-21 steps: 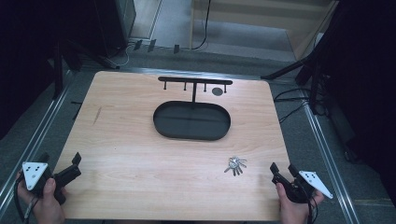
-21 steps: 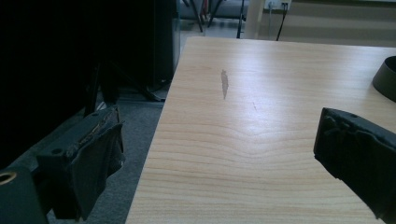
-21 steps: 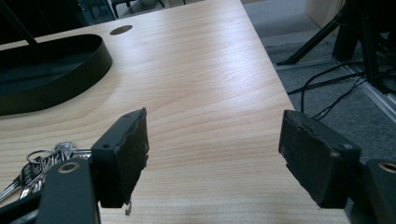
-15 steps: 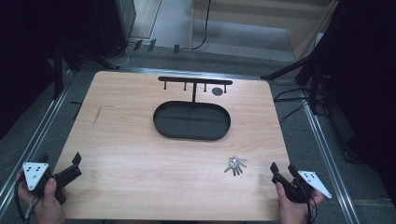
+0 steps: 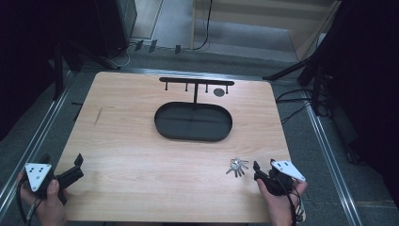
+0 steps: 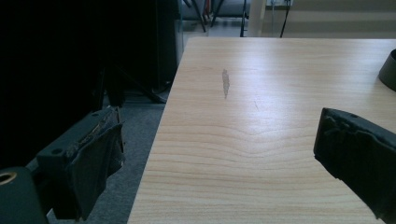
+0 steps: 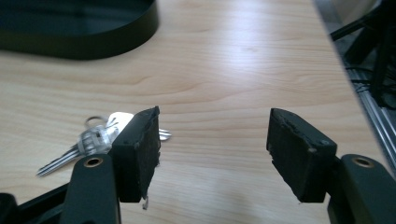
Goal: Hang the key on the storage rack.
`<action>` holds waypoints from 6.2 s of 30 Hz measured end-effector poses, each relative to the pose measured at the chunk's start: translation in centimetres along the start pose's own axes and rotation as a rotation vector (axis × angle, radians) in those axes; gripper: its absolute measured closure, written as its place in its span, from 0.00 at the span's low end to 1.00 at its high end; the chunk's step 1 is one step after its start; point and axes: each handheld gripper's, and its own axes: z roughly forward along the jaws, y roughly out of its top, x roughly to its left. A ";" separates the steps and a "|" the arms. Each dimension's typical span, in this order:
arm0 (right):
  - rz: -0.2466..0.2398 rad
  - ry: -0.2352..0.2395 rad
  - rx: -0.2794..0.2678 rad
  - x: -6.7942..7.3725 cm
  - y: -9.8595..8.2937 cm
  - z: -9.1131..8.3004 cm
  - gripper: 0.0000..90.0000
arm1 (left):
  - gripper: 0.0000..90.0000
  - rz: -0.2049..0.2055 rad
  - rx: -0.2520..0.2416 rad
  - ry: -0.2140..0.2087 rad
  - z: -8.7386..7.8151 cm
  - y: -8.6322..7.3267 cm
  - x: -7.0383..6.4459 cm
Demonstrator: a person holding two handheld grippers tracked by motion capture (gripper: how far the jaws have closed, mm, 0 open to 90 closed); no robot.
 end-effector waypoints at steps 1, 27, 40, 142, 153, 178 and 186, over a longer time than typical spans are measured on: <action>-0.023 0.012 0.021 0.5 0.3 0.3 0.39 | 0.02 -0.007 0.001 0.001 0.0 0.0 0.0; -0.086 0.072 0.648 7.1 6.3 7.6 0.14 | 0.02 -0.034 0.019 -0.005 0.2 0.1 0.3; -0.192 0.153 0.652 5.2 5.2 6.3 0.53 | 0.02 -0.033 0.025 -0.009 0.2 0.1 0.3; -0.060 0.116 0.503 8.1 28.3 6.9 1.00 | 0.02 -0.050 0.066 -0.043 0.4 0.2 0.5; -0.044 0.117 0.506 8.1 28.2 7.7 1.00 | 0.02 -0.052 0.063 -0.049 0.4 0.2 0.6; -0.049 0.087 0.530 6.1 22.8 9.5 0.89 | 0.02 -0.047 0.066 -0.047 0.3 0.2 0.5; -0.013 0.090 0.564 5.1 20.1 9.7 0.85 | 0.02 -0.050 0.065 -0.046 0.4 0.2 0.5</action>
